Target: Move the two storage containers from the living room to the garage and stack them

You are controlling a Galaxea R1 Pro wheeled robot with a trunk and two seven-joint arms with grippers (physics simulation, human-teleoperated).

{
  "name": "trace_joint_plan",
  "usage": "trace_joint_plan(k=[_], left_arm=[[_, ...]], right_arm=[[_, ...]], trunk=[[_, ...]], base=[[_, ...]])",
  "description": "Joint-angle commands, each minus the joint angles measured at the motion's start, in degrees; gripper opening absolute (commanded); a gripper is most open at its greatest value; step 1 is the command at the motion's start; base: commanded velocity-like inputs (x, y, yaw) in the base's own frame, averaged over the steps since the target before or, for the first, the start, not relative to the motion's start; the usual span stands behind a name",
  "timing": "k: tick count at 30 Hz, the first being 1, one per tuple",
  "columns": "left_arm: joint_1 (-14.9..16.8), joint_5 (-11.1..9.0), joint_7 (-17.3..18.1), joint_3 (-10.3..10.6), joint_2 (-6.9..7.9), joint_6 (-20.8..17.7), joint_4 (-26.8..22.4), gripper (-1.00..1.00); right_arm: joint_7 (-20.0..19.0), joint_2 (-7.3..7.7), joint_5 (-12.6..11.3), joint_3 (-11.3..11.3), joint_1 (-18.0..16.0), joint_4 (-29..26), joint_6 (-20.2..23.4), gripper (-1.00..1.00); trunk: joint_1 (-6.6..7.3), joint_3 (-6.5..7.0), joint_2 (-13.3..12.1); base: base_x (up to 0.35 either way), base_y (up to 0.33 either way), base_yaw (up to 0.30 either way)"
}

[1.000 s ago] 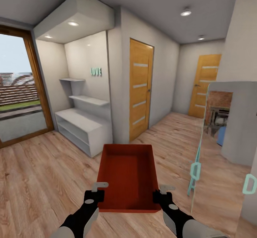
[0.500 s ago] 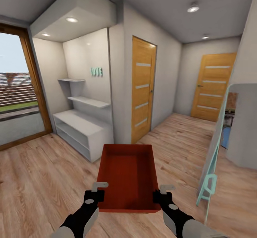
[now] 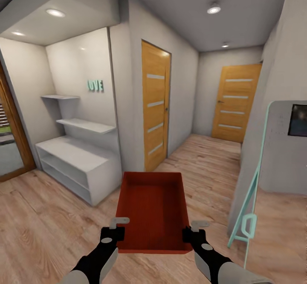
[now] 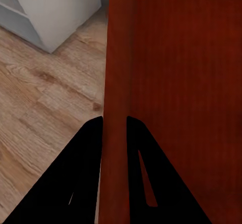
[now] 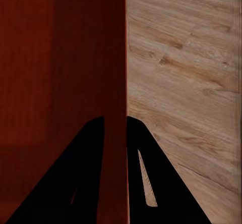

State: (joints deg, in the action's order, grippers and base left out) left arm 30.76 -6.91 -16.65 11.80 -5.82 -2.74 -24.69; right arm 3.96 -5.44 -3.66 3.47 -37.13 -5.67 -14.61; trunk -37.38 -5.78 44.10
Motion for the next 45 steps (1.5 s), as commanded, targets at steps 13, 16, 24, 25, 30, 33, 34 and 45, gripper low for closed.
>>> trace_joint_plan(k=[13,16,24,25,30,33,34,45], left_arm=[[0.09,-4.18,-0.66,0.06,0.07,-0.34,-0.26,-1.0],[0.09,-4.17,-0.67,0.05,0.05,-0.34,-0.27,-1.0],[0.09,-4.18,-0.67,0.06,0.09,-0.34,-0.27,-1.0],[0.09,-4.17,-0.67,0.06,0.08,-0.34,-0.27,-1.0],[0.09,-4.2,-0.67,0.04,0.09,-0.34,-0.27,-1.0],[0.09,-4.19,-0.67,0.05,0.09,-0.34,-0.27,-1.0],[0.09,-4.19,-0.67,0.03,0.08,-0.34,-0.27,-1.0],[0.09,-4.17,-0.73,0.06,0.09,-0.34,-0.36,-1.0]], right_arm=[[-0.01,0.25,-0.55,-0.39,-0.05,0.04,-0.24,-1.0],[-0.01,0.25,-0.54,-0.39,-0.05,0.04,-0.24,-1.0],[-0.01,0.28,-0.55,-0.39,-0.05,0.04,-0.24,-1.0],[-0.01,0.29,-0.55,-0.39,-0.05,0.04,-0.24,-1.0],[-0.01,0.28,-0.56,-0.39,-0.05,0.04,-0.24,-1.0],[-0.01,0.32,-0.56,-0.39,-0.05,0.04,-0.24,-1.0],[-0.01,0.33,-0.56,-0.39,-0.05,0.04,-0.24,-1.0],[-0.25,0.43,-0.48,-0.39,-0.05,0.04,-0.24,-1.0]], trunk=[[-0.05,-0.09,0.07],[-0.05,-0.09,0.07],[-0.05,-0.09,0.07],[-0.05,-0.09,0.07],[-0.05,-0.09,0.07],[-0.05,-0.09,0.07],[-0.05,-0.09,0.07],[-0.05,-0.09,0.07]], base=[[0.322,0.142,-0.282],[0.323,0.142,-0.282],[0.322,0.142,-0.282],[0.322,0.142,-0.282],[0.323,0.142,-0.282],[0.323,0.142,-0.194],[0.322,0.142,-0.094],[0.322,0.142,-0.052]])
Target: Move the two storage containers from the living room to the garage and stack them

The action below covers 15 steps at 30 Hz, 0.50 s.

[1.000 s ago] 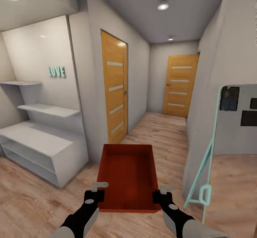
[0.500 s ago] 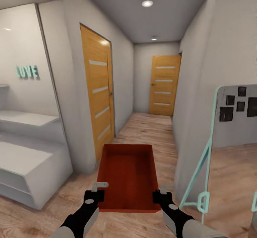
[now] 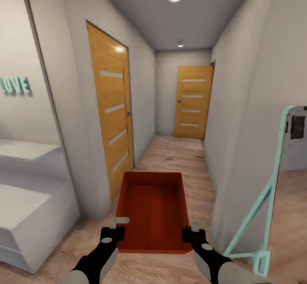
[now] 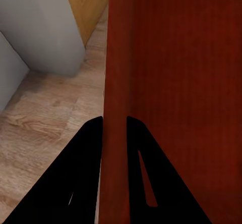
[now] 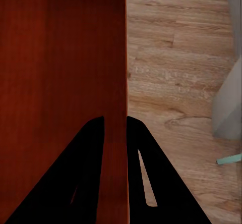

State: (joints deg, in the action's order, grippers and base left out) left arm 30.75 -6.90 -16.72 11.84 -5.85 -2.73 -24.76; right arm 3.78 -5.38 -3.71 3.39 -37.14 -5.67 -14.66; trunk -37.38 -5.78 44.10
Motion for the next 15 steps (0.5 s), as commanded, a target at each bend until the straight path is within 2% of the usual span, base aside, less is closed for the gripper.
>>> trace_joint_plan(k=[1,15], left_arm=[[0.1,-4.18,-0.67,0.02,0.13,-0.34,-0.29,-1.0],[0.1,-4.17,-0.69,0.02,0.1,-0.34,-0.26,-1.0]], right_arm=[[-0.08,0.37,-0.42,-0.32,-0.04,0.04,-0.19,-1.0],[-0.07,0.29,-0.42,-0.32,-0.04,0.04,-0.19,-1.0]], trunk=[[-0.05,-0.09,0.07],[-0.05,-0.09,0.07]], base=[[0.322,0.142,-0.218],[0.322,0.142,-0.244]])
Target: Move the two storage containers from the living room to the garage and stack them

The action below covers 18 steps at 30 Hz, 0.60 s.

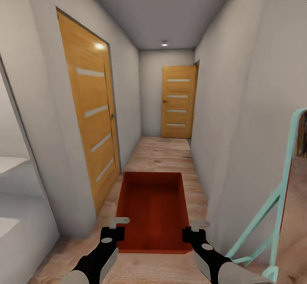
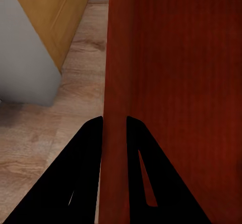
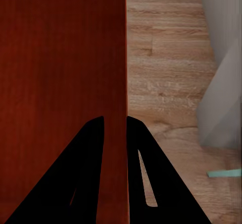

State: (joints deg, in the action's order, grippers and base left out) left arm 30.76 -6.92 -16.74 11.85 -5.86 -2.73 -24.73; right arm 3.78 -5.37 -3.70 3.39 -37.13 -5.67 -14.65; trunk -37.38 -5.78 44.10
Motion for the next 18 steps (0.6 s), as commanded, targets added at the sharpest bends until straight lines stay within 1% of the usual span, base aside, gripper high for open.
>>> trace_joint_plan(k=[1,11,13,18], left_arm=[[0.09,-4.16,-0.66,0.01,0.13,-0.34,-0.3,-1.0],[0.09,-4.16,-0.66,0.01,0.14,-0.34,-0.28,-1.0],[0.09,-4.16,-0.66,0.01,0.15,-0.34,-0.26,-1.0],[0.09,-4.16,-0.66,0.01,0.15,-0.34,-0.27,-1.0]], right_arm=[[-0.07,0.27,-0.43,-0.31,-0.04,0.04,-0.2,-1.0],[-0.07,0.27,-0.43,-0.31,-0.04,0.04,-0.2,-1.0],[-0.03,0.27,-0.43,-0.31,-0.04,0.04,-0.2,-1.0],[0.0,0.27,-0.51,-0.31,-0.04,0.04,-0.2,-1.0]], trunk=[[-0.05,-0.09,0.07],[-0.05,-0.09,0.07],[-0.05,-0.09,0.07],[-0.05,-0.09,0.07]], base=[[0.322,0.142,-0.248],[0.322,0.142,-0.246],[0.322,0.142,-0.132],[0.322,0.142,-0.023]])
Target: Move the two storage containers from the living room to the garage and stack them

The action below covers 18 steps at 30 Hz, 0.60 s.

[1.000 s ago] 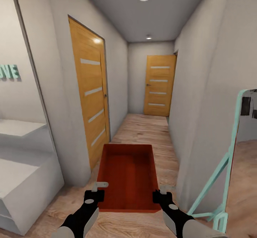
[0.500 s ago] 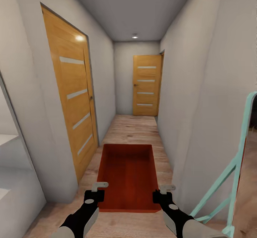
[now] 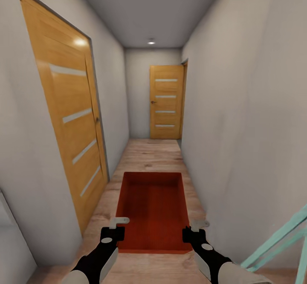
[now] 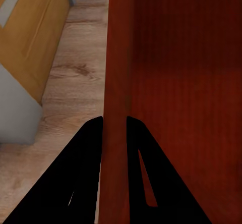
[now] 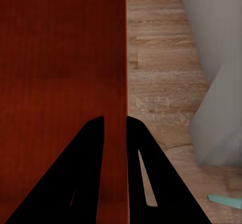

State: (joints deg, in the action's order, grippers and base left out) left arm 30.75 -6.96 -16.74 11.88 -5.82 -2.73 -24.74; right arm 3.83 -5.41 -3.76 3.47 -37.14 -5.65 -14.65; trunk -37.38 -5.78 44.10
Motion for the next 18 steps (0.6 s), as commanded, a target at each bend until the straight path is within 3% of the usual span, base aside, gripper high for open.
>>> trace_joint_plan(k=[1,18], left_arm=[[0.1,-4.11,-0.67,-0.02,0.11,-0.34,-0.27,-1.0],[0.1,-4.11,-0.67,-0.02,0.1,-0.34,-0.2,-1.0]], right_arm=[[-0.05,0.31,-0.45,-0.39,-0.03,0.02,-0.21,-1.0],[-0.05,0.28,-0.42,-0.39,-0.03,0.02,-0.21,-1.0]], trunk=[[-0.05,-0.09,0.07],[-0.05,-0.09,0.07]], base=[[0.323,0.143,-0.004],[0.322,0.141,0.0]])
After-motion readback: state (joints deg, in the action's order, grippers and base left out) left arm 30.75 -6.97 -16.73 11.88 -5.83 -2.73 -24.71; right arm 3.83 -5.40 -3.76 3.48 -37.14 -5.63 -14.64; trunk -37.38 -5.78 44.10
